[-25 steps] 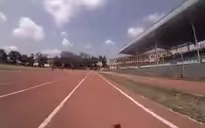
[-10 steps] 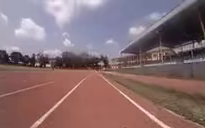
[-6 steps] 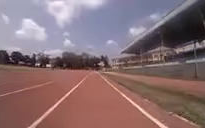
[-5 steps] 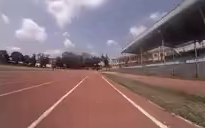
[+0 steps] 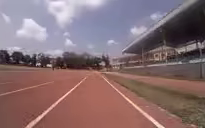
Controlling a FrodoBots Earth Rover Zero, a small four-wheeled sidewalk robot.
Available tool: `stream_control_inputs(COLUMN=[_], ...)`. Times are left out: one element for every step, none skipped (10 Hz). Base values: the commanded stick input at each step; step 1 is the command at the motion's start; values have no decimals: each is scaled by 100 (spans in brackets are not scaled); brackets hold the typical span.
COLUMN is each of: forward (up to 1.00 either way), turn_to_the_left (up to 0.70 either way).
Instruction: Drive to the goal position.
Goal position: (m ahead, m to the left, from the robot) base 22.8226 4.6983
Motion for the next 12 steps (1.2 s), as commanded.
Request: stream_control_inputs(forward=[70,70,70,70,70,70,70,70,70,70,70,70], turn_to_the_left=[0,0,0,0,0,0,0,0,0,0,0,0])
